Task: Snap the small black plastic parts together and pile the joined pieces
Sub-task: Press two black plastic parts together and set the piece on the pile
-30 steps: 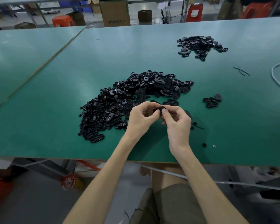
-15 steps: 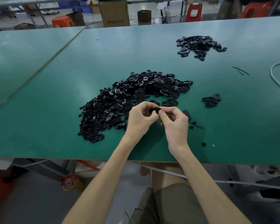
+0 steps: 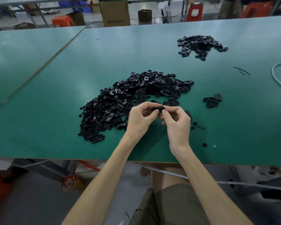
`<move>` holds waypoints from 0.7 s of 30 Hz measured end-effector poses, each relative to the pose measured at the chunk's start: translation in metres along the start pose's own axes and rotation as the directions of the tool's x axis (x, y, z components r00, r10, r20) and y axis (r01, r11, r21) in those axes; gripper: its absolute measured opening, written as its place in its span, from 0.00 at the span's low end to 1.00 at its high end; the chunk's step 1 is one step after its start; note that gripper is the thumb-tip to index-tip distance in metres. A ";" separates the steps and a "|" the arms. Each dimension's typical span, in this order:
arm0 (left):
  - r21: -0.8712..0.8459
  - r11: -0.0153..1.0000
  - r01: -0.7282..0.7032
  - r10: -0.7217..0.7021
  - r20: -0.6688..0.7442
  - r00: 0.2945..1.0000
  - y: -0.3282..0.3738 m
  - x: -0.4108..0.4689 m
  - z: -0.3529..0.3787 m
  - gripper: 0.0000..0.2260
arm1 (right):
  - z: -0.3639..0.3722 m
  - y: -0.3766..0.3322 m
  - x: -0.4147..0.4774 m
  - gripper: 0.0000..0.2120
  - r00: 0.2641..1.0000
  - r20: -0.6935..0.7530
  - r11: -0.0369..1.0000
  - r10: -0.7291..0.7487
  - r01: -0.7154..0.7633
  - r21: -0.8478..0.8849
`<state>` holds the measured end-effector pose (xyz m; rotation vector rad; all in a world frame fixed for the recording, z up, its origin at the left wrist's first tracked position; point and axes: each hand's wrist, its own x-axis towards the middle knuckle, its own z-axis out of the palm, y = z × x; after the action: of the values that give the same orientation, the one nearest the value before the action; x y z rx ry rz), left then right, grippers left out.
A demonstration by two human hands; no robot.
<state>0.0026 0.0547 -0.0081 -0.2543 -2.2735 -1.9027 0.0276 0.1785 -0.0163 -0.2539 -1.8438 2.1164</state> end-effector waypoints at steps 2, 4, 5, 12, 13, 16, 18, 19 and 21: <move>-0.024 1.000 -0.005 0.005 0.009 1.000 -0.001 0.000 0.000 0.08 | 0.000 -0.001 0.000 0.07 1.000 -0.005 1.000 -0.006 0.006 0.006; -0.026 1.000 -0.013 0.013 0.010 1.000 -0.002 0.001 0.000 0.08 | 0.000 -0.001 -0.001 0.06 1.000 -0.004 1.000 -0.006 0.006 0.005; -0.026 1.000 -0.014 0.015 0.009 1.000 -0.002 0.001 0.000 0.08 | 0.000 -0.001 -0.001 0.06 1.000 -0.003 1.000 -0.006 0.006 0.005; -0.024 1.000 -0.008 0.008 0.012 1.000 -0.003 0.002 0.000 0.08 | 0.000 -0.002 -0.001 0.06 1.000 -0.001 1.000 -0.010 0.010 -0.009; -0.024 1.000 -0.009 0.009 0.013 1.000 -0.003 0.002 0.001 0.08 | 0.000 -0.002 0.000 0.06 1.000 0.001 1.000 -0.008 0.008 -0.014; -0.010 1.000 -0.016 0.017 0.014 1.000 -0.003 0.001 0.001 0.08 | 0.000 -0.002 -0.001 0.06 1.000 0.003 1.000 -0.003 0.003 -0.024; -0.004 1.000 -0.020 0.020 0.014 1.000 -0.003 0.002 0.001 0.08 | -0.001 -0.002 -0.001 0.06 1.000 0.004 1.000 0.000 0.000 -0.027; -0.005 1.000 -0.021 0.021 0.014 1.000 -0.003 0.002 0.001 0.08 | -0.001 -0.002 -0.001 0.07 1.000 0.004 1.000 0.000 0.000 -0.028; 0.003 1.000 -0.027 0.027 0.015 1.000 -0.003 0.002 0.001 0.08 | -0.001 -0.002 -0.001 0.07 1.000 0.005 0.999 0.000 0.001 -0.034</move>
<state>0.0001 0.0548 -0.0111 -0.2983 -2.2709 -1.8897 0.0286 0.1791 -0.0145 -0.2563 -1.8833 2.0891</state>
